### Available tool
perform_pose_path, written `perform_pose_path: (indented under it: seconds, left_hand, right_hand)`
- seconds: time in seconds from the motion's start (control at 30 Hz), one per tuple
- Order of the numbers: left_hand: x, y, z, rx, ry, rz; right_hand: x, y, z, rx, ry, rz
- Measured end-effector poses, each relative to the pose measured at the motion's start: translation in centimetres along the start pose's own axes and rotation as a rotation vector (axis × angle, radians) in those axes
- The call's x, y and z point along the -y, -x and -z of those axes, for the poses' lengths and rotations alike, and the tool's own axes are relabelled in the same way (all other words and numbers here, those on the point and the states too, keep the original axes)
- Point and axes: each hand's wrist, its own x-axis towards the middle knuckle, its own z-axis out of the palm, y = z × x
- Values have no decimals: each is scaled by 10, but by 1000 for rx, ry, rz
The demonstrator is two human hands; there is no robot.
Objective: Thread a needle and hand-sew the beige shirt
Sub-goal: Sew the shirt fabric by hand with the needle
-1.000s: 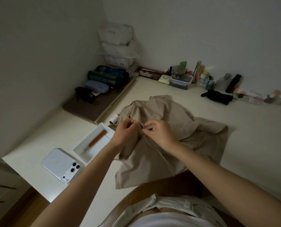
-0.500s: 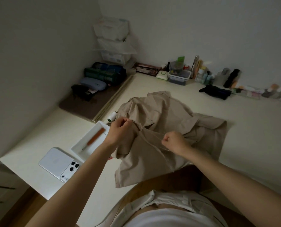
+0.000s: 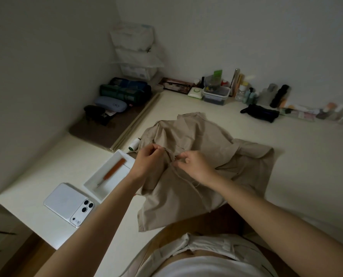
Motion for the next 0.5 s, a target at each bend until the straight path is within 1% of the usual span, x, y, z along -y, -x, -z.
perform_pose_path:
  seconds: [0.13, 0.2, 0.33, 0.5]
  left_hand:
    - [2, -1, 3, -9, -14, 16]
    - [5, -3, 6, -35, -9, 36]
    - [9, -5, 9, -80, 11, 43]
    - [7, -2, 6, -121, 10, 42]
  right_hand:
    - [-2, -4, -7, -25, 37, 17]
    - [-6, -2, -5, -12, 46, 9]
    - [-27, 3, 3, 12, 55, -121]
    - [-51, 9, 16, 138, 254, -274]
